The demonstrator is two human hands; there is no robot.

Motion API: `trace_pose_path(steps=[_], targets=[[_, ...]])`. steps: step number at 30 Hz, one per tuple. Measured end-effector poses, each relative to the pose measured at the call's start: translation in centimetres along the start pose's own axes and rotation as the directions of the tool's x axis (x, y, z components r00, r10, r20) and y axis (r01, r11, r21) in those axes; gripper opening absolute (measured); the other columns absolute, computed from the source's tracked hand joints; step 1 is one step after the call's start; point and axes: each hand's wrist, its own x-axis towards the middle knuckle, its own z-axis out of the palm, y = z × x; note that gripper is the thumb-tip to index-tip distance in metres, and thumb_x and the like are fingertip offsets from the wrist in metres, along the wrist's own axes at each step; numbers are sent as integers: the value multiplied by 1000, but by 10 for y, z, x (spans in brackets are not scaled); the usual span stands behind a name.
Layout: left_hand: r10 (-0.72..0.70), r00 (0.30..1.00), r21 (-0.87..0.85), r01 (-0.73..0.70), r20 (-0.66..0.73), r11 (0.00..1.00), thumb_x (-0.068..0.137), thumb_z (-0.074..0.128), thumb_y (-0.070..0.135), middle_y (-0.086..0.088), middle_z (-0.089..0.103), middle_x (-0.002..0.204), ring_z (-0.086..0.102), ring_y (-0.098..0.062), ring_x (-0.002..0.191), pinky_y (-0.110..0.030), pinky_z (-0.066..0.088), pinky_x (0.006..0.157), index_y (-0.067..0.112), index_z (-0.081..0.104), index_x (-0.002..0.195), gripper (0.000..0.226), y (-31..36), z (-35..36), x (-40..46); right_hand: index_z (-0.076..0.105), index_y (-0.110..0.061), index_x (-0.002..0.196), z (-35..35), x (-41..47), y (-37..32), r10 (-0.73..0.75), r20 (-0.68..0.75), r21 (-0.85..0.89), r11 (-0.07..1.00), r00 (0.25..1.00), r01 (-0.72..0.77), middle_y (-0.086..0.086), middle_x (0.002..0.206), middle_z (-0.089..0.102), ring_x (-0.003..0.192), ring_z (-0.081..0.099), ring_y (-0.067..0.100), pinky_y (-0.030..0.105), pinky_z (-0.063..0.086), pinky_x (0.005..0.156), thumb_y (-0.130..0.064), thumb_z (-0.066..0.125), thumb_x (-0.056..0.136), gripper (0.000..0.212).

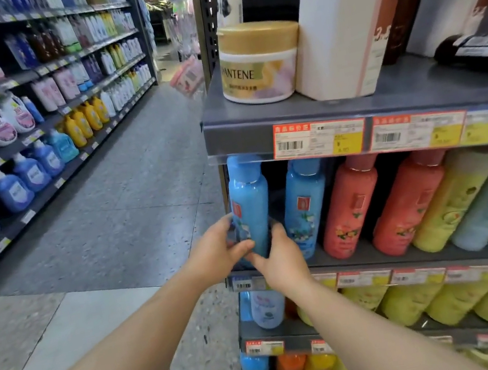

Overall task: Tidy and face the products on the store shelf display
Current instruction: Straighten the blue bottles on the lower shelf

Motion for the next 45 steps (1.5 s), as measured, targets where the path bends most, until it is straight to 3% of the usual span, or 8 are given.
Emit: trace_pose_path(steps=[5, 9, 18, 25, 28, 33, 37, 45], targets=[[-107, 994, -133, 108, 15, 985, 79, 71, -1, -1, 61, 121, 65, -15, 105, -34, 54, 92, 18, 47, 129, 58, -14, 7, 2, 47, -16, 110, 10, -1, 1, 35, -116, -84, 995, 993, -45, 5, 111, 56, 98, 60, 23, 37, 51, 80, -28, 73, 80, 41], [-144, 980, -117, 128, -140, 985, 54, 83, 34, 2, 65, 111, 68, -16, 95, -44, 57, 85, 31, 49, 116, 71, -19, 19, 7, 44, -15, 123, 9, 2, -3, 48, -105, -130, 990, 993, -62, 6, 113, 62, 104, 61, 26, 32, 48, 79, -16, 61, 88, 39], [-141, 987, -175, 124, -83, 977, 74, 78, 8, 4, 64, 116, 63, 6, 96, -18, 54, 81, 20, 51, 126, 60, -21, 21, 7, 37, -22, 137, 9, -8, -3, 75, -108, -53, 995, 991, -81, 2, 126, 58, 115, 58, 23, 31, 48, 90, -14, 62, 85, 58], [-121, 983, -209, 90, -142, 974, 80, 74, 5, 3, 63, 120, 64, -9, 104, -27, 54, 87, 20, 47, 128, 57, -23, 30, 11, 47, -22, 132, 4, -5, 0, 74, -53, -48, 996, 996, -76, -3, 121, 61, 112, 58, 16, 27, 46, 90, -11, 57, 88, 46], [-115, 982, -209, 82, -148, 975, 79, 76, 9, 1, 62, 123, 64, -11, 108, -37, 54, 93, 19, 45, 132, 62, -25, 31, 11, 55, -22, 107, -7, -14, 11, 142, -185, -6, 989, 973, -145, -8, 99, 62, 93, 61, 13, 27, 47, 79, -20, 66, 85, 25], [-172, 969, -187, 139, -176, 972, 71, 83, 12, 3, 66, 118, 65, -9, 104, -36, 54, 92, 17, 49, 129, 67, -27, 38, 14, 46, -19, 101, -27, -20, 38, 232, -435, 123, 972, 870, -198, 2, 103, 56, 94, 59, 24, 38, 50, 79, -28, 80, 73, 45], [-175, 961, -171, 140, -215, 975, 72, 81, 9, 2, 68, 114, 66, -9, 101, -34, 56, 89, 14, 52, 126, 62, -25, 42, 13, 40, -21, 133, -29, -12, 41, 230, -346, 109, 973, 910, -205, -2, 124, 59, 113, 59, 20, 38, 50, 92, -32, 79, 75, 70], [-150, 959, -134, 120, -242, 984, 73, 81, 10, 6, 67, 106, 65, -3, 95, -15, 54, 75, 15, 53, 123, 57, -17, 45, 9, 48, -26, 114, -38, 2, 41, 215, -286, -73, 967, 934, -245, -3, 110, 67, 101, 64, 23, 32, 46, 73, -39, 72, 82, 42]])
